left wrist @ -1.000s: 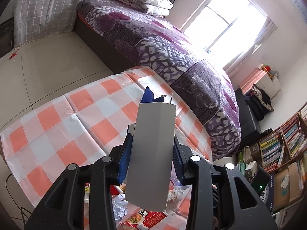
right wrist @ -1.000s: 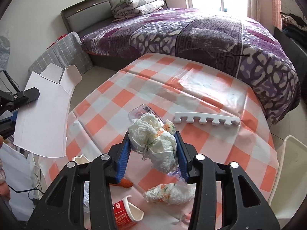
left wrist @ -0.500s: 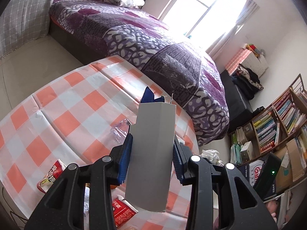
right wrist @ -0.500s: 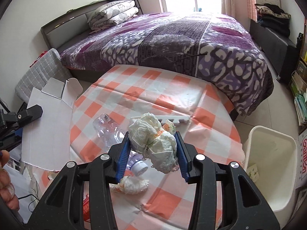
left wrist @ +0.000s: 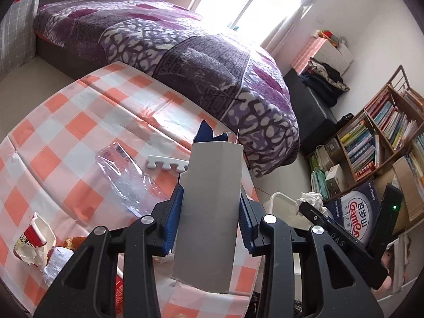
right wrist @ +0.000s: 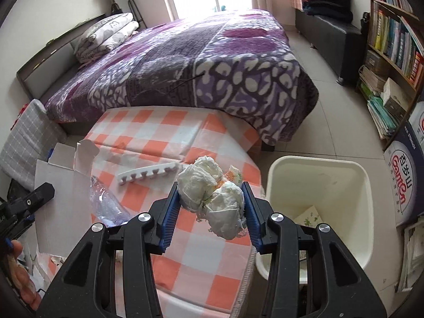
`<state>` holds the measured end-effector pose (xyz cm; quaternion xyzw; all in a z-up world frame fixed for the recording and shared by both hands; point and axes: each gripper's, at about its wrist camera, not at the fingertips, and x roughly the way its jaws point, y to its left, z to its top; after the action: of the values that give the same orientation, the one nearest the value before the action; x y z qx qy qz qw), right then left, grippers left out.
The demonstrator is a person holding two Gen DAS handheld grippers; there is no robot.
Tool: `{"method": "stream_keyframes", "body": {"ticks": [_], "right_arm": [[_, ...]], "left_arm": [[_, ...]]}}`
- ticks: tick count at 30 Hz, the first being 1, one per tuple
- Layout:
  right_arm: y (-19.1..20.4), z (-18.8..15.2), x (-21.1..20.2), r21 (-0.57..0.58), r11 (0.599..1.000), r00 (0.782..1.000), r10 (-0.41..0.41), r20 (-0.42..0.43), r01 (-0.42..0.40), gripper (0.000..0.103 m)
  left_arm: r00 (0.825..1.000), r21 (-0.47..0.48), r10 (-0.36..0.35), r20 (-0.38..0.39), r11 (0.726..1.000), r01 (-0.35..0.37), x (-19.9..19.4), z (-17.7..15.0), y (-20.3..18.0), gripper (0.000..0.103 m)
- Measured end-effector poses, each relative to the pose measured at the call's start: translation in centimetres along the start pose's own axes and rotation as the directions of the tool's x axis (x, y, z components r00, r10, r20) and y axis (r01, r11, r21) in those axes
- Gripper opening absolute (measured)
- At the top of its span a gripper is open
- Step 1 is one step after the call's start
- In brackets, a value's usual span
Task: Collect trash
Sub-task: 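Carry the tissue and carton to the bin and release both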
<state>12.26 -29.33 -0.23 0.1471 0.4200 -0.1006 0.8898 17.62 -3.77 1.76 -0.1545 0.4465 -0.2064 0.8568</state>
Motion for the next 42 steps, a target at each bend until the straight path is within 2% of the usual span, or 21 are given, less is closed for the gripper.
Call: {"method": "stream_keyframes", "body": {"ticks": [8, 10, 12, 17, 25, 36, 37, 39, 42], "right_arm": [[-6.4, 0.5, -1.0, 0.147, 0.986, 0.996, -0.081, -0.026, 0.084, 0.047], [-7.7, 0.5, -1.6, 0.177, 0.979, 0.994, -0.104, -0.017, 0.106, 0.057], [-9.0, 0.5, -2.3, 0.211, 0.970, 0.992, -0.126, 0.001, 0.123, 0.074], [-12.4, 0.6, -4.1, 0.308, 0.940, 0.984, -0.171, 0.045, 0.150, 0.088], [-17.7, 1.1, -6.5, 0.449, 0.884, 0.975, -0.197, 0.102, 0.132, 0.090], [-21.4, 1.1, -8.8, 0.538, 0.838, 0.967, -0.202, 0.157, 0.088, 0.090], [-21.7, 1.2, -9.0, 0.543, 0.835, 0.965, -0.205, 0.163, 0.086, 0.090], [-22.2, 1.1, -9.5, 0.555, 0.828, 0.962, -0.214, 0.171, 0.085, 0.091], [-22.7, 1.0, -9.7, 0.565, 0.821, 0.959, -0.221, 0.175, 0.086, 0.091]], "left_arm": [[0.997, 0.048, -0.057, -0.056, 0.997, 0.060, 2.4, -1.5, -4.2, 0.039], [0.995, 0.065, -0.069, -0.068, 0.995, 0.073, 2.9, -2.0, -5.5, 0.039], [0.993, 0.079, -0.082, -0.082, 0.993, 0.089, 3.5, -2.4, -6.8, 0.039], [0.984, 0.099, -0.122, -0.128, 0.986, 0.135, 5.2, -3.7, -10.1, 0.039], [0.959, 0.118, -0.193, -0.206, 0.968, 0.221, 7.8, -6.0, -15.9, 0.039], [0.924, 0.141, -0.253, -0.287, 0.943, 0.302, 11.8, -8.4, -23.2, 0.041], [0.917, 0.133, -0.265, -0.299, 0.940, 0.315, 12.2, -8.5, -23.7, 0.043], [0.911, 0.108, -0.273, -0.310, 0.941, 0.320, 12.8, -8.6, -24.0, 0.066], [0.914, 0.111, -0.256, -0.314, 0.947, 0.303, 13.3, -8.9, -24.0, 0.066]]}}
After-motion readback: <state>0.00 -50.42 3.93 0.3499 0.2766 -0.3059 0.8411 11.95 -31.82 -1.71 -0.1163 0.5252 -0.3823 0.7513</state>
